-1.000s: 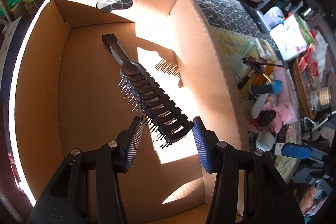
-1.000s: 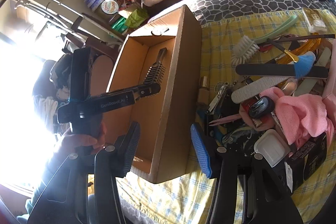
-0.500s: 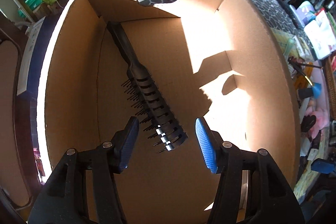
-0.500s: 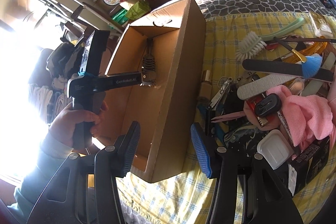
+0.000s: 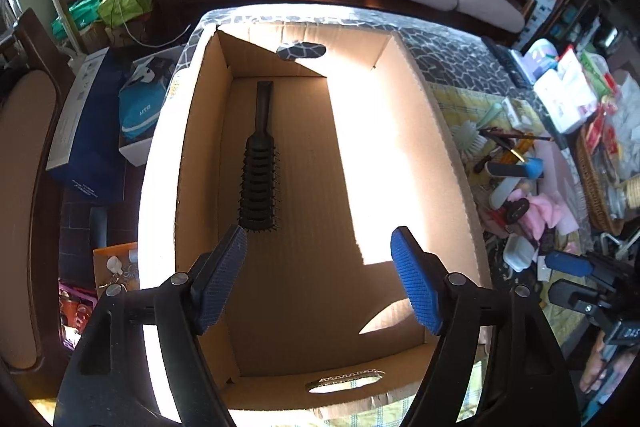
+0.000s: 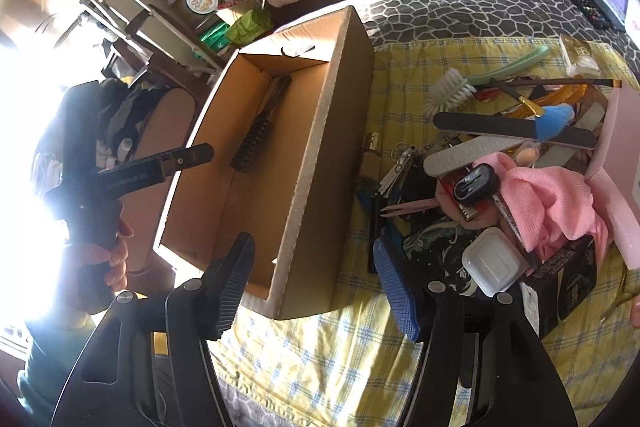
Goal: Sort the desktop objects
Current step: 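Open the right gripper to drop the hairbrush and withdraw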
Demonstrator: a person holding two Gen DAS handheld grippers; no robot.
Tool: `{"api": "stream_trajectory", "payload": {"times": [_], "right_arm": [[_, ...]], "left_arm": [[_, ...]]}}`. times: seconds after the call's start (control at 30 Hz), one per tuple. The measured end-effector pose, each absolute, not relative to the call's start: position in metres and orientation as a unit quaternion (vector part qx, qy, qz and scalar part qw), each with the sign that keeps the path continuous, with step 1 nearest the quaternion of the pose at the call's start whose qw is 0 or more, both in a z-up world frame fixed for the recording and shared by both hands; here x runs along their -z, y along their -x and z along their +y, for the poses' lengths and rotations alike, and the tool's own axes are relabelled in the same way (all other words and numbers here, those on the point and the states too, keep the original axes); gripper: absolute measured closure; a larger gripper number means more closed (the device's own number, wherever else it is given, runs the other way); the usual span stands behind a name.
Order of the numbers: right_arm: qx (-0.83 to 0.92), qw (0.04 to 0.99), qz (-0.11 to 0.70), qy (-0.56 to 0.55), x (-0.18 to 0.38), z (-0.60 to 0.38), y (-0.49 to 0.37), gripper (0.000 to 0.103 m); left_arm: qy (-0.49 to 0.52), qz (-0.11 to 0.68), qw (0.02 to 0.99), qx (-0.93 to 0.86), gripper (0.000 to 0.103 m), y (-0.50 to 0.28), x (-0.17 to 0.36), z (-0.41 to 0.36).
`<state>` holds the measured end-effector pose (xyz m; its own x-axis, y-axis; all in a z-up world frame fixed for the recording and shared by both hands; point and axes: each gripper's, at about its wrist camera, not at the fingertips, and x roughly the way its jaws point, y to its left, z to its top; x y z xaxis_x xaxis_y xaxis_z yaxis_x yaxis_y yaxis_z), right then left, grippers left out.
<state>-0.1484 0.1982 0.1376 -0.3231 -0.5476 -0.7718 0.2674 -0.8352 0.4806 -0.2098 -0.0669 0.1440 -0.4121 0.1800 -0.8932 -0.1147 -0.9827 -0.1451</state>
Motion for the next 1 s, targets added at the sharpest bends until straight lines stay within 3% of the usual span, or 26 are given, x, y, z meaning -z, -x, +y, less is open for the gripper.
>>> {"api": "stream_trajectory", "payload": {"times": [0.17, 0.27, 0.33, 0.5, 1.0], "right_arm": [[0.812, 0.23, -0.125, -0.521, -0.14, 0.215, 0.137, 0.022], [0.817, 0.216, -0.116, -0.523, -0.141, 0.226, 0.129, 0.02], [0.818, 0.209, -0.117, -0.523, -0.143, 0.234, 0.123, 0.018], [0.836, 0.182, -0.105, -0.506, -0.152, 0.255, 0.106, 0.001], [0.843, 0.127, -0.134, -0.505, -0.149, 0.327, 0.074, 0.001]], "left_arm": [[0.513, -0.011, 0.099, -0.852, 0.016, 0.172, -0.153, -0.052], [0.504, -0.004, 0.107, -0.857, 0.0, 0.154, -0.156, -0.039], [0.501, -0.005, 0.111, -0.858, 0.0, 0.146, -0.159, -0.032], [0.491, -0.018, 0.13, -0.861, 0.0, 0.126, -0.169, -0.014], [0.479, -0.001, 0.215, -0.851, 0.0, 0.079, -0.173, 0.08]]}}
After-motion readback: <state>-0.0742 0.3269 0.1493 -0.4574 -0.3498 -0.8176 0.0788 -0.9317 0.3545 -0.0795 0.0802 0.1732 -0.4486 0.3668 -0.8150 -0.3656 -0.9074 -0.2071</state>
